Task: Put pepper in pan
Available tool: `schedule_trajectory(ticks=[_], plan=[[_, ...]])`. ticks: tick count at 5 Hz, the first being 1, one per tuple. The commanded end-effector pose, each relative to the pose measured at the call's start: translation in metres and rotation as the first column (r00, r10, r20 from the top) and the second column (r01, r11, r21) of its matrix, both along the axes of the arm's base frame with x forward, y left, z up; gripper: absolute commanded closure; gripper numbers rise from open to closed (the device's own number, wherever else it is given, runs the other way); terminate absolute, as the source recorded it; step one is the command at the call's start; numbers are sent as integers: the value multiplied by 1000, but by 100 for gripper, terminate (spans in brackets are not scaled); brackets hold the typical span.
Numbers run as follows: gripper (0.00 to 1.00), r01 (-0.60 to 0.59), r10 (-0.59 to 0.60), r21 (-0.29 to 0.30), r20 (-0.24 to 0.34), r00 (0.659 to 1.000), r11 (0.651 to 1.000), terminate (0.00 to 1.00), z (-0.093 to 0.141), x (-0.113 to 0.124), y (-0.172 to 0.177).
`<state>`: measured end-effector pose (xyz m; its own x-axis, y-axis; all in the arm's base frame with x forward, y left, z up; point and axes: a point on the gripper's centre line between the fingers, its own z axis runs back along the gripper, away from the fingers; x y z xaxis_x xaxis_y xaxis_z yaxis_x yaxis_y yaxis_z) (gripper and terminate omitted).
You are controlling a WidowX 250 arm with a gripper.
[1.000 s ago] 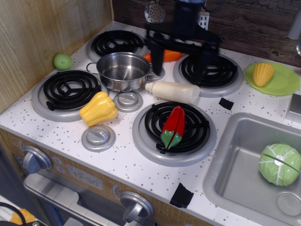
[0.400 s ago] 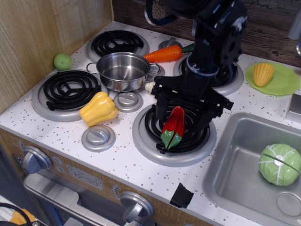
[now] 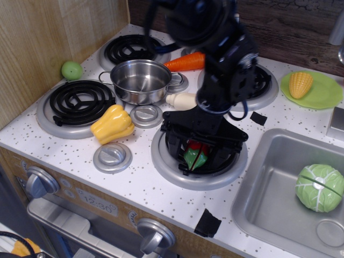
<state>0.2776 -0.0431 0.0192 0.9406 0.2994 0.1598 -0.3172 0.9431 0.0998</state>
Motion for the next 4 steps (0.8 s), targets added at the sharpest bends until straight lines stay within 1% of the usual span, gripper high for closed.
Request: schedule_trajectory(ticks=[1,2,3,4], plan=[[100,-14,17,-54,49,999,998,0,18,6,13],[100,-9,9,-16,6,1000,1000,0,45,16,42],[100,-12,14,35,-75,997,999,0,73,33,90],[100,-6,18,94,-129,991,996,0,84,46,129]])
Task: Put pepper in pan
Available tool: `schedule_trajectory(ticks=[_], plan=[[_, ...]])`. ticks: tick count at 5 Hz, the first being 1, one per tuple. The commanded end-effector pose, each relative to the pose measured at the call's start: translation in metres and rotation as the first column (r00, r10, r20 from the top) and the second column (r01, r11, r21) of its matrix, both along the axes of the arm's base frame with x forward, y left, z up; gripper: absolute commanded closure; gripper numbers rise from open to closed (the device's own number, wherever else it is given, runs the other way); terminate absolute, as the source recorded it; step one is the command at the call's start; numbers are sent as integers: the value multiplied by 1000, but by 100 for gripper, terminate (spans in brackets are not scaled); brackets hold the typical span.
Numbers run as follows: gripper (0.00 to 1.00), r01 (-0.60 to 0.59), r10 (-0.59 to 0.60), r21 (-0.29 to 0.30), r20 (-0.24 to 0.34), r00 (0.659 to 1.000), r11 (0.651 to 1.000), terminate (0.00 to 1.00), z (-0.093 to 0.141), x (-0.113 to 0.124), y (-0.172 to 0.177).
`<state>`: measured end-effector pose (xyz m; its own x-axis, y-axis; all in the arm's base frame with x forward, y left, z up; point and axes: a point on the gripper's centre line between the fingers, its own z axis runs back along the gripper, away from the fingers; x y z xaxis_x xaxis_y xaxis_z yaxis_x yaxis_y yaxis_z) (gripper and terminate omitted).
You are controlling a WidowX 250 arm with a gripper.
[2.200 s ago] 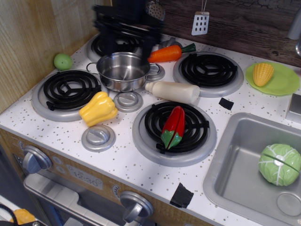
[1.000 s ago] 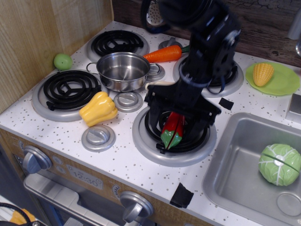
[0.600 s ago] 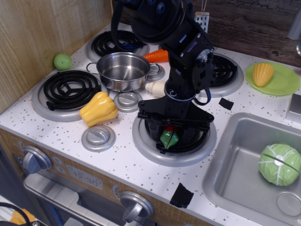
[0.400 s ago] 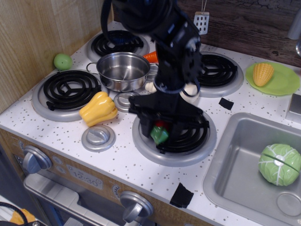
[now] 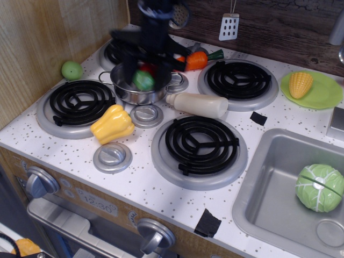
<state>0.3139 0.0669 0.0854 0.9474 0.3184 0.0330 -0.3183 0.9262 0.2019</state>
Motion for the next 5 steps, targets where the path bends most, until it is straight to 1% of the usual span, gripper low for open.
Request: schedule_trajectory(ticks=[1,2,3,4,5], plan=[[100,22,-23,46,20,1000,999,0,13,20,46],[100,49,-49,-8,43,998,999,0,9,29,49],[0,34,-31,-30,82,996,999,0,5,32,39],[0,34,-31,-30,82,996,999,0,5,32,39],[0,34,-31,-30,82,996,999,100,5,32,39]])
